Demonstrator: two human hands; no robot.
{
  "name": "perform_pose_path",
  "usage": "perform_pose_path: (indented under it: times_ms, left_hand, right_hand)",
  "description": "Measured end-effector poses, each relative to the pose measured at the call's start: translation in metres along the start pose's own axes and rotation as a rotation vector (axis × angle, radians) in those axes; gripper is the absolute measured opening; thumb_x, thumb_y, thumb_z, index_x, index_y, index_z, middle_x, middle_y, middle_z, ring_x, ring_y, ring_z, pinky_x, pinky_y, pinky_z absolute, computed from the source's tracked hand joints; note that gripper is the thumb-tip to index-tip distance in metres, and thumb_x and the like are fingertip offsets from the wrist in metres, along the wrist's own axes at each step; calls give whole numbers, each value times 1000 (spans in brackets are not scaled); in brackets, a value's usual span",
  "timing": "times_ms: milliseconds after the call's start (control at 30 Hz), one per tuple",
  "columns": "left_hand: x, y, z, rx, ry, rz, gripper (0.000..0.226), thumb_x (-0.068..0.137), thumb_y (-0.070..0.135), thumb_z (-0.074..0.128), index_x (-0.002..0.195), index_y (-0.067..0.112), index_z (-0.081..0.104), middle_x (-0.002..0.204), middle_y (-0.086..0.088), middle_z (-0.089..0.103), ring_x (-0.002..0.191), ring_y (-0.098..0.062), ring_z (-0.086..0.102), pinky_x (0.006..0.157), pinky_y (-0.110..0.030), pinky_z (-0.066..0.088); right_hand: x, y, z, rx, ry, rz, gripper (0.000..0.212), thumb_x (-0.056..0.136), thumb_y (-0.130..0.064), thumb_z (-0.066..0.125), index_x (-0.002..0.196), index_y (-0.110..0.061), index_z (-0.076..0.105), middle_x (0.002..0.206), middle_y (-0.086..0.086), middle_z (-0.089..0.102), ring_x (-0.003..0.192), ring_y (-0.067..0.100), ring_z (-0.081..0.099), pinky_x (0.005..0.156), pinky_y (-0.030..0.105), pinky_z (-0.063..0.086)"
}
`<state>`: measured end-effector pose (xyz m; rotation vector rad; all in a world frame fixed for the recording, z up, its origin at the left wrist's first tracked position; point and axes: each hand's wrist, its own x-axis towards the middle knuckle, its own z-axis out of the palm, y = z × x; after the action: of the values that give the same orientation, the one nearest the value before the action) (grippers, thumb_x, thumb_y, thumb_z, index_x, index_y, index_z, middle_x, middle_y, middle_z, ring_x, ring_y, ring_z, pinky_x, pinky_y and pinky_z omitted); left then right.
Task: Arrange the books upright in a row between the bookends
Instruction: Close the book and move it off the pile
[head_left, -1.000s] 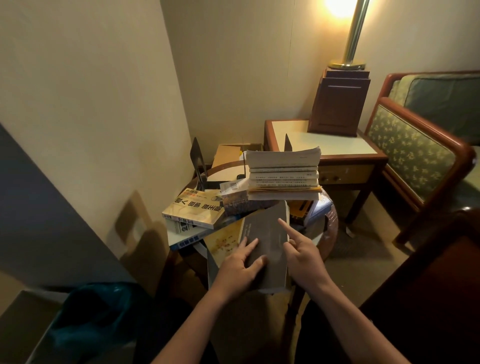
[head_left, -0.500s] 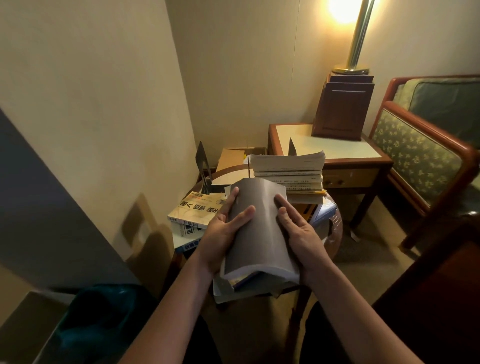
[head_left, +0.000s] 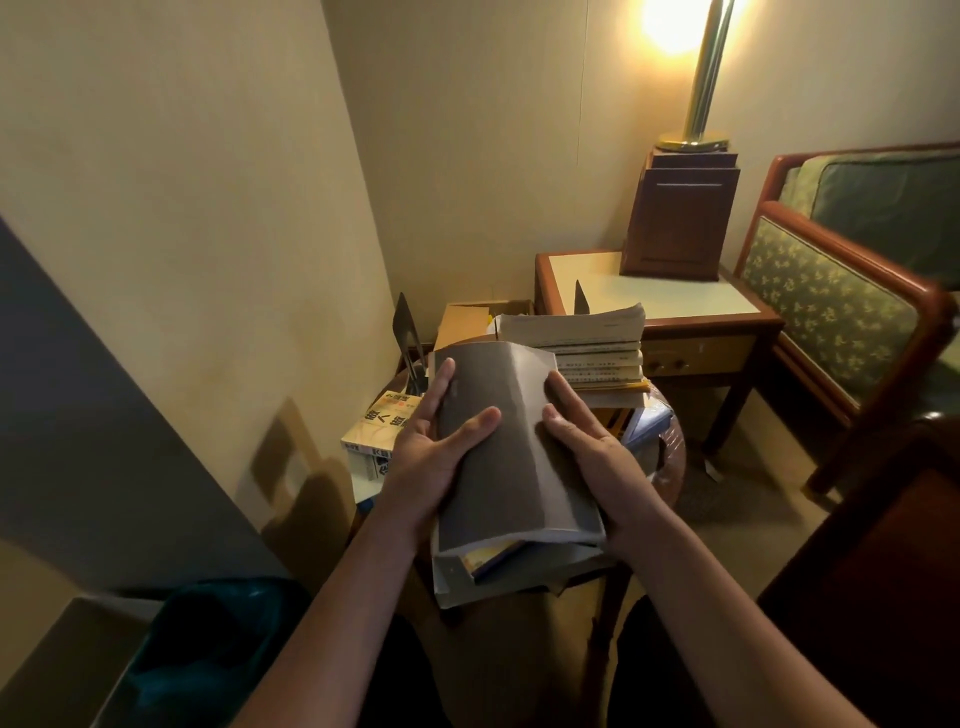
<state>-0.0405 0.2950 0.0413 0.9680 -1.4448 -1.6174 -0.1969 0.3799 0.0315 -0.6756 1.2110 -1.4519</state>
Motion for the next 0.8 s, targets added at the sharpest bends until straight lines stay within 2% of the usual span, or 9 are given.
perform_pose_path:
  times_ms: [100,167,267,333,400,467,600,700,800]
  left_hand:
    - [-7,0,5,59,92,34,74,82,48,73,143,59,33,152,9,32,116,-15,51,80,-32,52]
    - [-11,4,11,253,119,108,75,84,55,66,147,57,26,159,9,26,129,-18,43,90,-31,44]
    - [-6,32,-3,323,139,161,58,87,51,64,142,51,43,158,7,31,142,-21,32,99,-33,34]
    - [4,54,-25,231,47,98,41,87,50,65,127,47,61,145,9,46,138,-23,38,100,-37,41]
    - [8,76,-40,222,-89,-12,31,86,45,66,115,38,73,135,3,54,128,-28,47,86,-36,51]
    - [11,94,-47,303,-238,-88,30,85,37,66,113,33,75,132,-4,54,118,-29,52,72,-30,55]
    - [22,119,-49,406,-419,-142,45,85,36,63,128,47,63,140,2,50,121,-29,55,85,-35,57]
    - [34,127,-45,542,-429,-181,37,85,41,62,121,48,68,140,5,47,121,-30,53,98,-41,52]
    - [47,131,-49,611,-467,-311,35,83,39,65,117,43,72,137,0,49,122,-34,53,95,-40,53]
  right_hand:
    - [-4,-5,0,12,-59,-23,56,97,-34,58,145,-55,38,131,-3,46,109,31,62,66,32,58]
    - [-6,-10,-3,-46,-99,-44,53,99,-31,55,144,-54,39,127,-8,46,110,29,62,69,32,58]
    - [-11,-21,-17,-174,-184,-77,49,93,-35,57,135,-60,48,132,-13,43,117,24,58,83,34,58]
    - [-14,-26,-24,-242,-237,-101,49,90,-38,57,134,-58,50,134,-17,43,117,19,58,87,31,56]
    - [-13,-30,-28,-276,-284,-119,50,91,-39,54,139,-53,48,137,-19,43,113,12,62,85,28,56]
    - [-9,-32,-28,-311,-331,-134,52,92,-39,52,142,-50,45,138,-22,43,111,4,63,86,25,55]
    - [6,-30,-25,-319,-368,-156,54,92,-39,52,144,-51,42,140,-21,43,116,8,61,95,34,55]
    - [24,-25,-24,-261,-394,-142,51,94,-37,54,143,-50,46,140,-13,50,120,22,61,99,45,53]
    - [39,-21,-21,-259,-422,-135,41,98,-34,52,136,-47,56,140,-9,52,118,21,62,96,40,55]
